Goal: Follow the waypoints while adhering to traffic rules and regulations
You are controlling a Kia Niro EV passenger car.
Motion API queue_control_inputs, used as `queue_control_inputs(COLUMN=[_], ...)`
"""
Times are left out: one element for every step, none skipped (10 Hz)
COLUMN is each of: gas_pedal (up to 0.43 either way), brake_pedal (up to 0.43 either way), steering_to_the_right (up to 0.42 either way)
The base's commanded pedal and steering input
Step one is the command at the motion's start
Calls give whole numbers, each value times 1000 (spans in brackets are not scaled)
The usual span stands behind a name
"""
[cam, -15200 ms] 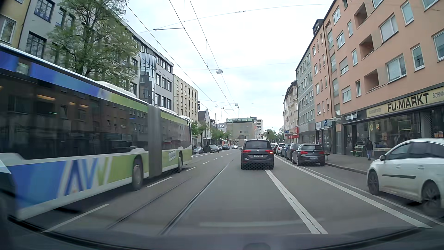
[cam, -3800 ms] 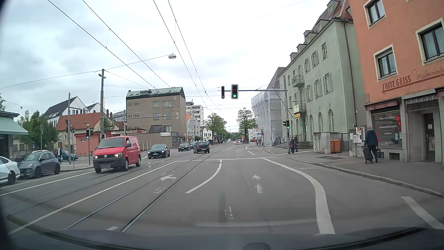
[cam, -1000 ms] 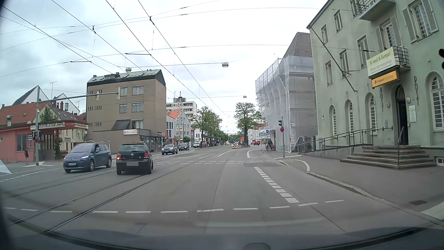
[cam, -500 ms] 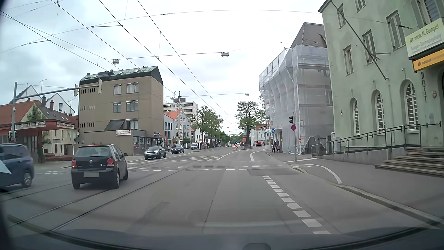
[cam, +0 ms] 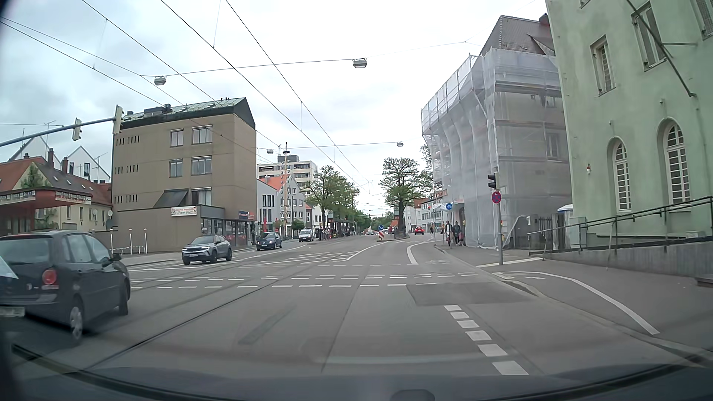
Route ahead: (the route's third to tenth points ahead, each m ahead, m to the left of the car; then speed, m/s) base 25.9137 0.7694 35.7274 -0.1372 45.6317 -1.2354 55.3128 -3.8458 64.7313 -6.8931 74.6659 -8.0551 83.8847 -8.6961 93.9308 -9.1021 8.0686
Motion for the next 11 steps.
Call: queue_control_inputs(gas_pedal=[150, 150, 157, 157, 157, 157, 157, 157, 157, 157, 157], brake_pedal=[0, 0, 0, 0, 0, 0, 0, 0, 0, 0, 0], steering_to_the_right=[-5, -5, -4, -4, -4, -4, -4, -4, -3, -3, -1])
